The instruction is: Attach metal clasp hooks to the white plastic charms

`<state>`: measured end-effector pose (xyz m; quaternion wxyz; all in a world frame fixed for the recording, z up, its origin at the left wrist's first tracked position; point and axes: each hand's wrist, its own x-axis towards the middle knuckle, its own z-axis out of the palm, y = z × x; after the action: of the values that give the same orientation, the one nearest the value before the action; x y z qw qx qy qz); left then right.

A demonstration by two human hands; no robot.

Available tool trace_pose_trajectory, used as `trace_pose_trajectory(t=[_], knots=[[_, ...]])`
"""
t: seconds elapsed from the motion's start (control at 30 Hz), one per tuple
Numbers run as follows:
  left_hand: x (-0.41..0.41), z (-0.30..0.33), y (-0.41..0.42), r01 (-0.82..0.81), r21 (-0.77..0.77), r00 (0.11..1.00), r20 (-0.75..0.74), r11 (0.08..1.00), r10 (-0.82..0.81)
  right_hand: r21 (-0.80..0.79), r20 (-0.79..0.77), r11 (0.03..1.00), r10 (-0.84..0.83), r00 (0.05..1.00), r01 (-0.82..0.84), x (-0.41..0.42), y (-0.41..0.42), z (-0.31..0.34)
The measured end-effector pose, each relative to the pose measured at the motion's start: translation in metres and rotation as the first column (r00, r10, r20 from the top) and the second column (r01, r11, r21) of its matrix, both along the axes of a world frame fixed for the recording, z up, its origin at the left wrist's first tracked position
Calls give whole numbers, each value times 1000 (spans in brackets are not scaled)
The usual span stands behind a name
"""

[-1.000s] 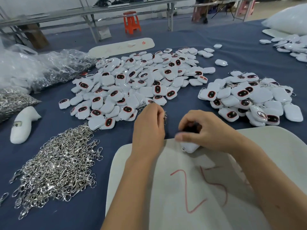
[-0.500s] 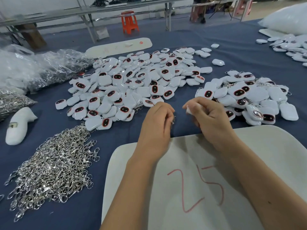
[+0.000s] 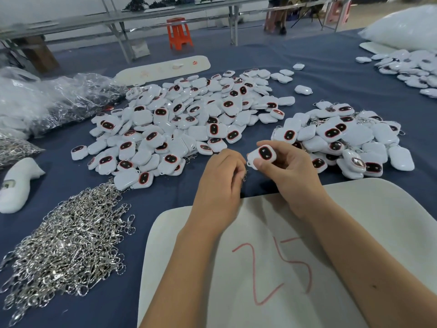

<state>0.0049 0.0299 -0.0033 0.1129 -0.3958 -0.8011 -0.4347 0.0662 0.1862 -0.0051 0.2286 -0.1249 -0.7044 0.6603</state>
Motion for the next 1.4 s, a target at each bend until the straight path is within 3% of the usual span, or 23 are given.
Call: trace_pose_trajectory(t=[0.17, 0.77, 0.93, 1.07, 1.4], knots=[[0, 0, 0, -7, -4, 1000, -18, 1000, 7, -120, 3, 993, -13, 1000, 13, -2, -2, -2], [2, 1, 1, 37, 20, 999, 13, 999, -38, 80, 5, 993, -85, 996, 84, 1, -7, -3], [2, 0, 1, -12, 45, 999, 48, 999, 9, 218, 7, 971, -105, 994, 101, 3, -14, -5], [3, 1, 1, 7, 34, 998, 56, 999, -9, 132, -38, 967, -216, 976, 219, 2, -12, -4], [4, 2, 3, 41, 13, 999, 15, 999, -41, 159, 10, 970, -190, 982, 186, 2, -13, -3]])
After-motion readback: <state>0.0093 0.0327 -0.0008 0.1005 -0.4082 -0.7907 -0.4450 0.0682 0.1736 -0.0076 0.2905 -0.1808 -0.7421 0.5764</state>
